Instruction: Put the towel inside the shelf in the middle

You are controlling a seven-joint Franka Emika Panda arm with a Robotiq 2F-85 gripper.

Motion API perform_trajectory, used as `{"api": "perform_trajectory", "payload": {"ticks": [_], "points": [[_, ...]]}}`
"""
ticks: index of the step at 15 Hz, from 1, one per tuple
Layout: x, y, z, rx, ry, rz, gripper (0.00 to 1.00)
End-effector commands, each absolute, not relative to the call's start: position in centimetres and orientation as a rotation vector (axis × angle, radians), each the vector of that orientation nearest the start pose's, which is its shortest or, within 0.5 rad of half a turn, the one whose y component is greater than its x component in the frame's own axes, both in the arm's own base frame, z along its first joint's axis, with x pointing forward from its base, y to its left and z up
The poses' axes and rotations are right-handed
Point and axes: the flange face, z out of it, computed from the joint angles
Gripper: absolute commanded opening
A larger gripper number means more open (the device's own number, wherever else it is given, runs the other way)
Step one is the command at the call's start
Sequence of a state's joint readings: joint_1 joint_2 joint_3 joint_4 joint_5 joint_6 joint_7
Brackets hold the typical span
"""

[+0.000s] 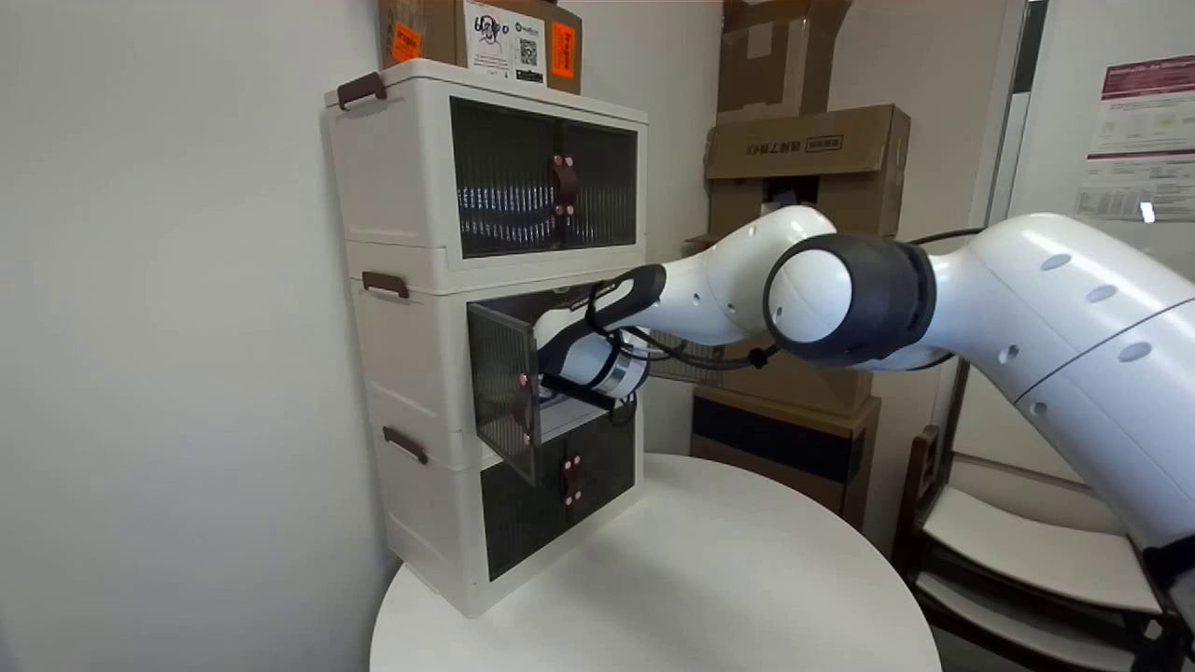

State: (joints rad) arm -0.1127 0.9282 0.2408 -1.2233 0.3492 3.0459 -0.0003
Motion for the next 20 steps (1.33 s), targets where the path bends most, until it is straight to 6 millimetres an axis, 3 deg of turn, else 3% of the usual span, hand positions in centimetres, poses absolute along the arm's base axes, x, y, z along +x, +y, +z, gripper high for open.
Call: {"api": "perform_trajectory", "payload": {"ticks": [1,2,3,4,9,12,13,14,17,20], "points": [[83.1,0.5,30.0,-2.405,0.553,-1.188,0.0],[83.4,0.6,30.6,-2.401,0.555,-1.191,0.0],[83.7,0.7,31.0,-2.394,0.546,-1.173,0.25],[83.9,0.8,31.5,-2.388,0.55,-1.162,0.26],[84.4,1.0,34.8,-2.34,0.511,-1.11,0.61],[84.1,-1.2,36.6,-2.361,0.463,-1.114,0.83],[84.0,-0.1,35.3,-2.366,0.506,-1.115,0.92],[84.0,-0.4,35.5,-2.365,0.506,-1.118,0.74],[84.0,-0.4,35.2,-2.371,0.499,-1.129,1.0],[83.7,-0.6,35.5,-2.402,0.478,-1.124,1.0]]}}
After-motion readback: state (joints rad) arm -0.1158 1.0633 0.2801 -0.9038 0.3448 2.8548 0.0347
